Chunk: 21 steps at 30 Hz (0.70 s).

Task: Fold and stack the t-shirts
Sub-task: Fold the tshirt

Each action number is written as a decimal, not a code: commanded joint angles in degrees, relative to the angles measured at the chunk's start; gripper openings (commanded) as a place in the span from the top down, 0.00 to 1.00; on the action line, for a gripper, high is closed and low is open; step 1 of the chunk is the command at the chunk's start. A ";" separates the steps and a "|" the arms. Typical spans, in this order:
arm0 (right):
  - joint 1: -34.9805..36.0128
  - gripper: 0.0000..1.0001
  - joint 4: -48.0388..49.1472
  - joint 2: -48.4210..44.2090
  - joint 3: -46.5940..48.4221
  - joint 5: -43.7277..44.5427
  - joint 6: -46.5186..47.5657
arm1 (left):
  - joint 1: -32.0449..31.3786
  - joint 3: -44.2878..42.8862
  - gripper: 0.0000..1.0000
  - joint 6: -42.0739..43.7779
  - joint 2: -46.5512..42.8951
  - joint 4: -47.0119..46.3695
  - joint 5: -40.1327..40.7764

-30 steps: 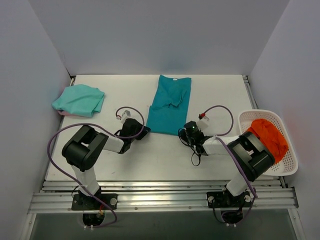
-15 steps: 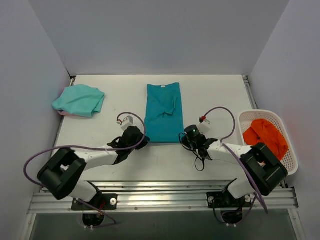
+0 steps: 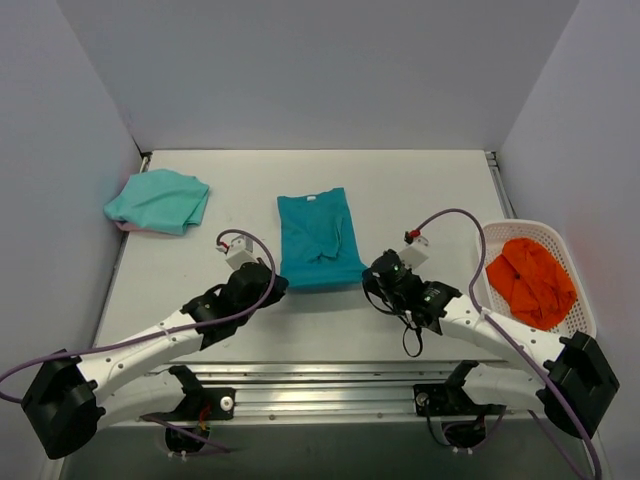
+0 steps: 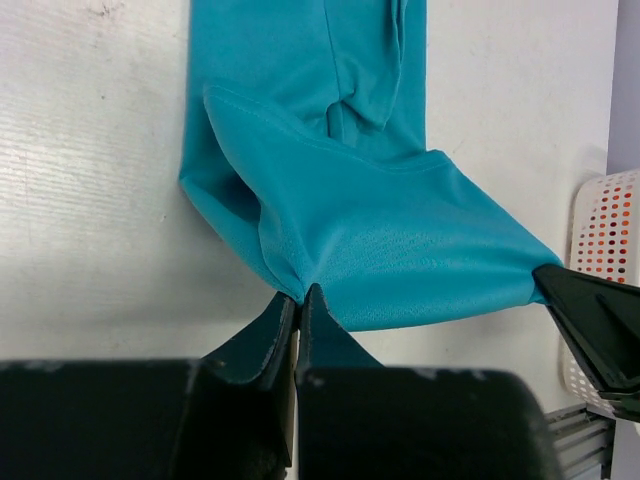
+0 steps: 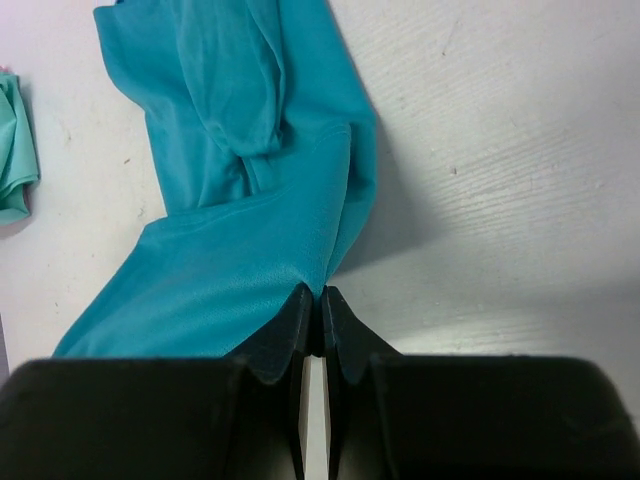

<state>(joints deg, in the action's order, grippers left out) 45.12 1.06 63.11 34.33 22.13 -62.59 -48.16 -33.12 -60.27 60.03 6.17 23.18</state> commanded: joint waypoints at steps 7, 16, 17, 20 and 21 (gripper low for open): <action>-0.21 1.00 -3.61 6.40 9.70 6.35 3.61 | 0.44 -9.23 0.98 4.81 1.14 6.48 6.53; -13.27 1.00 4.81 26.85 28.92 1.09 13.09 | 15.00 -20.80 0.98 13.50 16.32 -3.61 -1.19; -15.22 1.00 4.57 36.11 34.00 -0.75 14.41 | 17.55 -23.62 0.96 14.90 19.74 -8.32 -3.12; -21.55 0.02 -7.15 61.82 68.39 -2.79 20.91 | 26.78 -43.54 0.07 21.32 37.30 -8.13 -12.61; -23.22 0.00 -14.26 68.83 80.86 -5.32 20.67 | 29.85 -50.91 0.06 23.42 47.71 -4.63 -15.68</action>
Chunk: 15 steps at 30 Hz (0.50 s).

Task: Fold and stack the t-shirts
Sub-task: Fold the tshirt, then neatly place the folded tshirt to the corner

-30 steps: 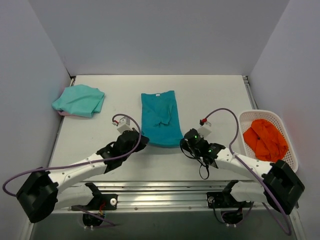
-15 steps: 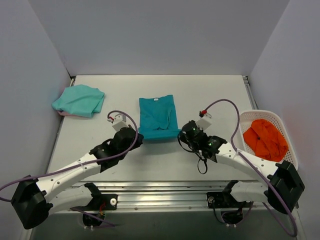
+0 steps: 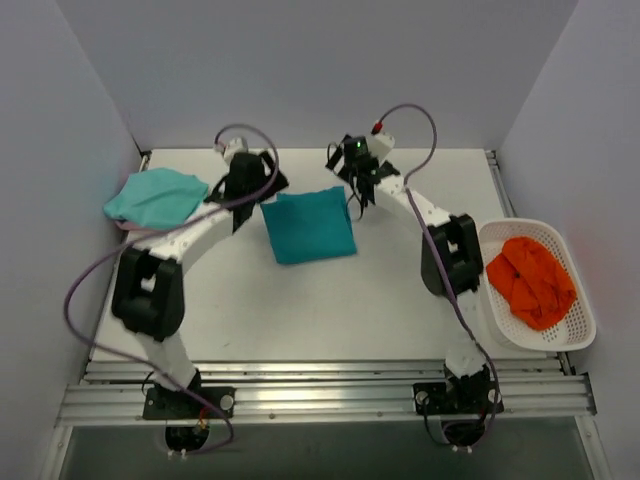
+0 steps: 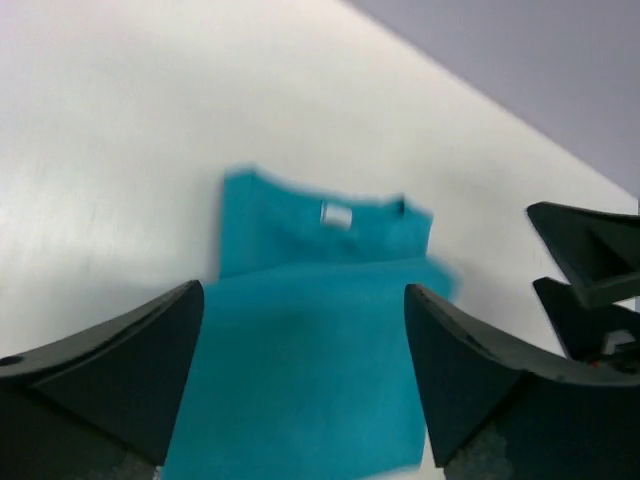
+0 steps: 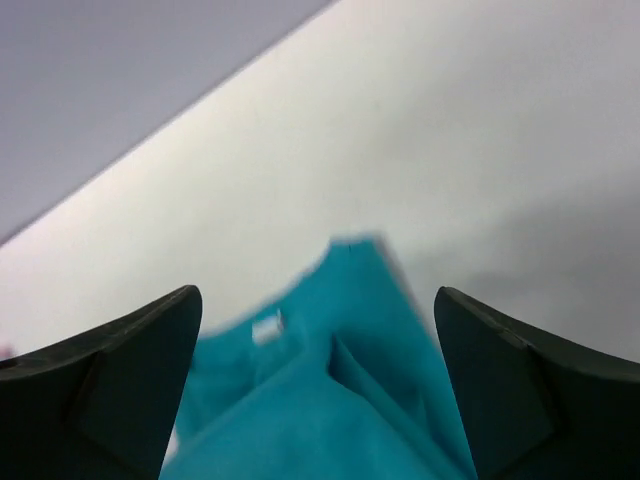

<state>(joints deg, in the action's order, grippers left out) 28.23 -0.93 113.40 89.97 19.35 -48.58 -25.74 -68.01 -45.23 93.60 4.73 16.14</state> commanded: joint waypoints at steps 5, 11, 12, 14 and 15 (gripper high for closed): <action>-7.84 0.00 -21.00 27.29 44.97 -5.99 5.77 | 10.62 -45.02 0.06 10.34 30.85 13.91 -14.56; -7.66 0.00 5.68 0.37 5.07 -3.98 6.64 | 11.76 -29.91 0.06 11.92 19.44 1.58 -14.22; -6.88 0.00 5.50 -1.24 3.90 -3.28 7.44 | 11.76 -30.51 0.06 11.23 17.86 3.51 -13.08; -6.17 0.00 2.96 -5.20 2.41 0.32 8.75 | 11.59 -29.30 0.06 8.08 15.40 7.82 -9.40; -5.73 0.00 2.52 -6.43 0.22 0.94 9.02 | 11.50 -25.28 0.06 6.58 11.64 8.36 -8.24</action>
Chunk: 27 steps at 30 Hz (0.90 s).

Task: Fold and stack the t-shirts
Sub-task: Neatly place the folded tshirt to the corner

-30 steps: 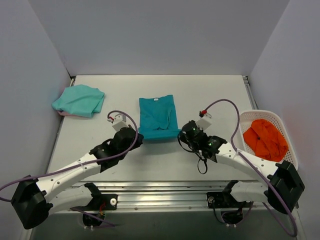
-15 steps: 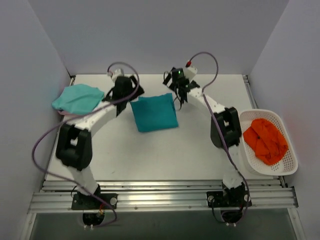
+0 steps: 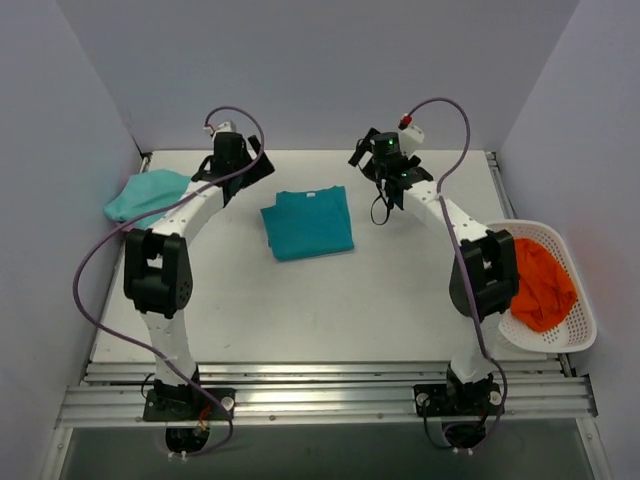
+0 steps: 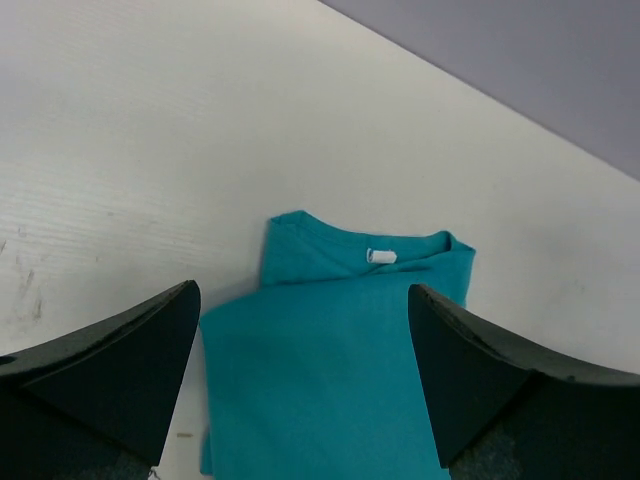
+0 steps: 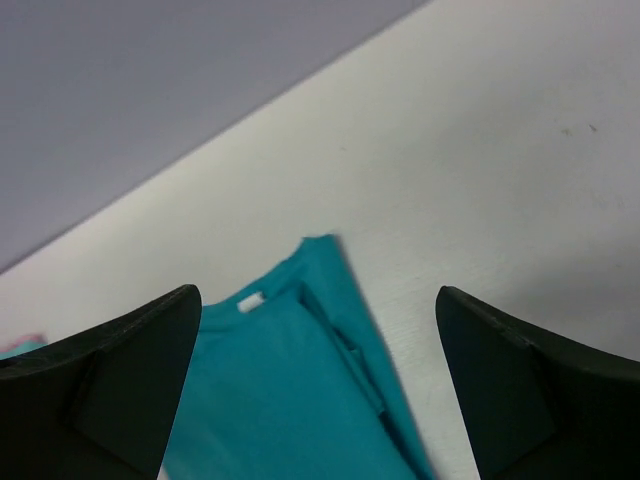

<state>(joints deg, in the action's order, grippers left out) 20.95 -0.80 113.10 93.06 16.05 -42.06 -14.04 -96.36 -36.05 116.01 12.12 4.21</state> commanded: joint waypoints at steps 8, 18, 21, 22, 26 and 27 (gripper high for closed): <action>1.72 0.00 6.16 -21.86 -20.18 7.15 1.11 | -10.08 36.56 0.03 -26.05 -31.96 -8.06 9.31; 1.81 0.00 3.44 -38.56 -36.01 8.38 -3.02 | -29.37 51.97 0.06 -54.64 -26.02 -23.89 25.76; 1.90 0.00 1.60 -43.56 -38.30 8.90 -2.85 | -29.81 51.01 0.06 -60.70 -19.70 -27.32 25.24; 1.90 0.00 1.15 -44.36 -38.65 9.17 -2.85 | -29.81 50.74 0.06 -62.19 -18.20 -28.54 24.97; 1.46 0.00 -1.48 -48.14 -40.23 9.87 -2.58 | -29.03 47.76 0.06 -67.47 -10.30 -29.52 24.97; 1.46 0.00 -1.84 -49.45 -40.41 9.87 -2.58 | -28.50 47.23 0.06 -67.92 -9.06 -30.13 24.71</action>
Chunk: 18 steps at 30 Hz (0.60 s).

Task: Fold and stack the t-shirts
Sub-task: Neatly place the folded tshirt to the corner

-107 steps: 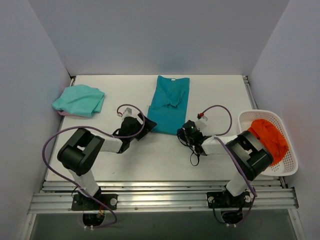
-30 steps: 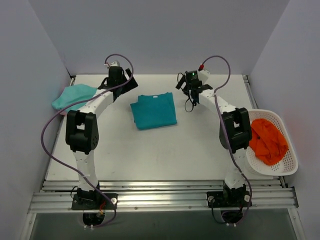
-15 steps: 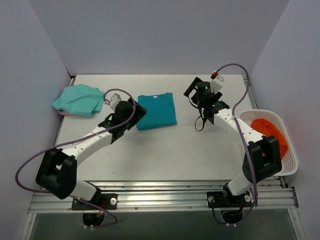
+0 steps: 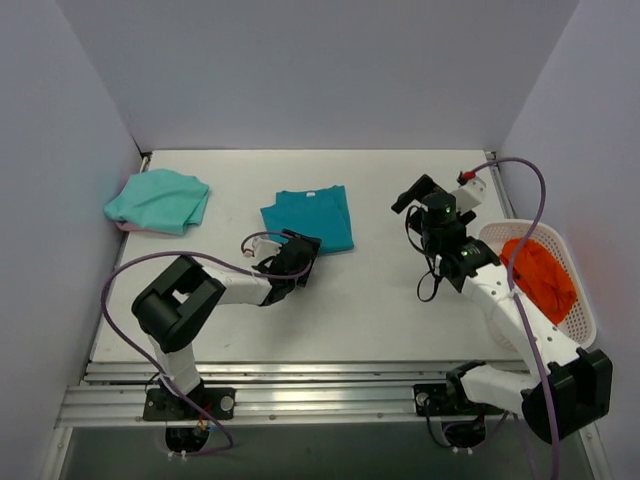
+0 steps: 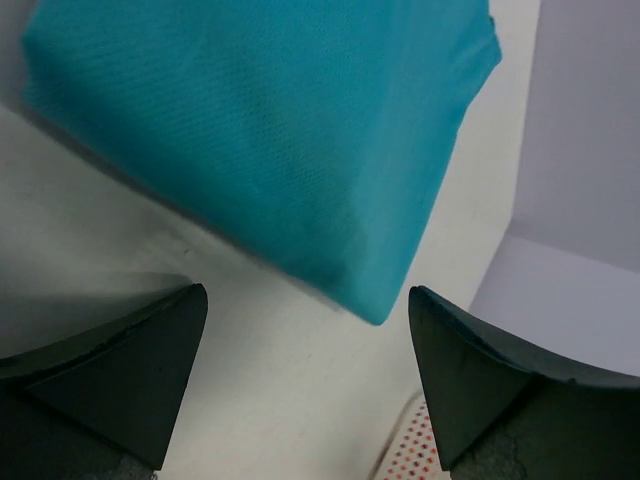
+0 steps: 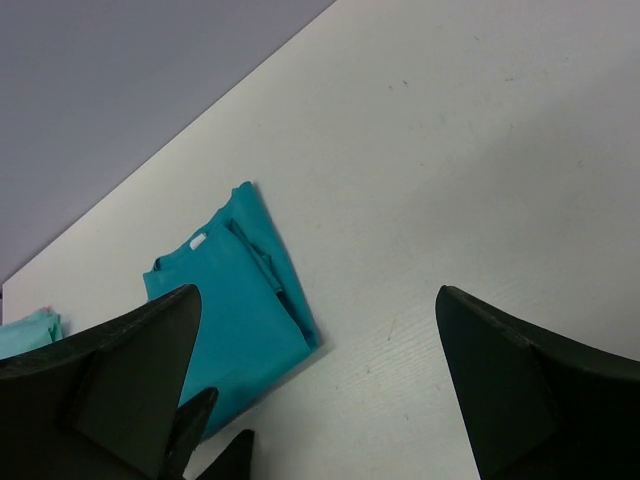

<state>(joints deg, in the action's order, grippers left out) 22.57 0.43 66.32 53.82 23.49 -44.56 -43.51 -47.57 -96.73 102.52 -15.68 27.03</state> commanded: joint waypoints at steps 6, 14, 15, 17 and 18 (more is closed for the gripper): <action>-0.24 0.00 -5.35 -6.81 -1.53 2.53 -0.36 | 8.51 -5.68 0.06 -5.76 13.92 -7.68 -5.82; -0.51 0.00 -5.52 -10.77 -2.14 2.80 -0.71 | 24.49 -16.74 0.97 12.42 23.95 -14.33 -24.19; -0.51 0.00 -5.35 -10.95 -2.32 2.71 -1.14 | 25.91 -19.11 0.98 14.53 24.65 -12.46 -26.13; -0.59 0.00 -4.30 -11.04 -3.02 2.09 -1.50 | 28.55 -25.25 0.98 20.77 25.71 -7.47 -30.97; -0.59 0.00 -3.95 -11.13 -3.20 1.92 -1.76 | 30.65 -26.86 0.98 22.79 25.63 -6.04 -31.76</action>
<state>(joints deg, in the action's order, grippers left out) 22.44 -4.93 55.92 51.81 24.43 -45.39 -17.06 -68.95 -85.54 126.98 -30.48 2.57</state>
